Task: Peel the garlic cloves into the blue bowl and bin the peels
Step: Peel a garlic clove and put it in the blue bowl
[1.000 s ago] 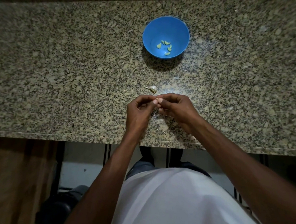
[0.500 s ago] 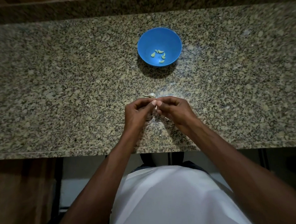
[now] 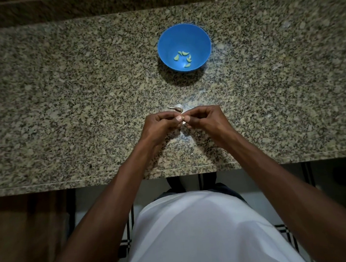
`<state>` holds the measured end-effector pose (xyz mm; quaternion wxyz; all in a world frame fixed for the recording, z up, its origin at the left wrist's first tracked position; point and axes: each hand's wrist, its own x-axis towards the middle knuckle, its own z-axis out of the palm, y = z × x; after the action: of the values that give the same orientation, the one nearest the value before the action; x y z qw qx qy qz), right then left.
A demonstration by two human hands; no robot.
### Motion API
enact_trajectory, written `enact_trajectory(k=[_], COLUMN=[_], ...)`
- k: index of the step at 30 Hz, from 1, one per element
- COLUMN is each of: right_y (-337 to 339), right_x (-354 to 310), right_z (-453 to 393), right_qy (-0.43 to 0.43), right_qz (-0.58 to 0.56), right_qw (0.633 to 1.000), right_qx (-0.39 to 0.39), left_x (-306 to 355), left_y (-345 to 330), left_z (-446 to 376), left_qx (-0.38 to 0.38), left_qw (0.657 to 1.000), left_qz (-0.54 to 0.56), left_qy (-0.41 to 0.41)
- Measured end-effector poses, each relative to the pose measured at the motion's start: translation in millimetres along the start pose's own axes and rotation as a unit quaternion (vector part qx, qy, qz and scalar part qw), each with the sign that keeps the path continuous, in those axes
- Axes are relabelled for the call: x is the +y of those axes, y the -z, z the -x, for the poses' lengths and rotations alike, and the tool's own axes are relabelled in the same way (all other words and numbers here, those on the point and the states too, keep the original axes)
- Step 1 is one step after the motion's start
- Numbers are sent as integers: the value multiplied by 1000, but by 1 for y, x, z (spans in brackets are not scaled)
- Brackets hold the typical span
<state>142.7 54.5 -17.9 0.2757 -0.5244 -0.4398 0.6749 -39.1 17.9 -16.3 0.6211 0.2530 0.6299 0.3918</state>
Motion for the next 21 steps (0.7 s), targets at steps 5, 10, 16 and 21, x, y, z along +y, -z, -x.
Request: enact_trajectory(k=[5,10,16,21], right_y=[5,1,-8,-10], right_x=[1,5,9,6], right_z=[-3,-2,-2,-2], right_qy=[-19,-92,-139,-134], right_qz=[-8,-146,-283,-258], right_qw=[1000,985,949,956], right_qx=[-8,18,25,38], left_x=[0,-2,-8,-11], left_y=[-1,-12,-25,-30], left_z=[1,3,5,12], left_qx=[-20,1,47,51], left_qw=[995,986,966,956], left_qz=[-89,-153,-225,-251], left_qy=[-27,-71,-121,-147])
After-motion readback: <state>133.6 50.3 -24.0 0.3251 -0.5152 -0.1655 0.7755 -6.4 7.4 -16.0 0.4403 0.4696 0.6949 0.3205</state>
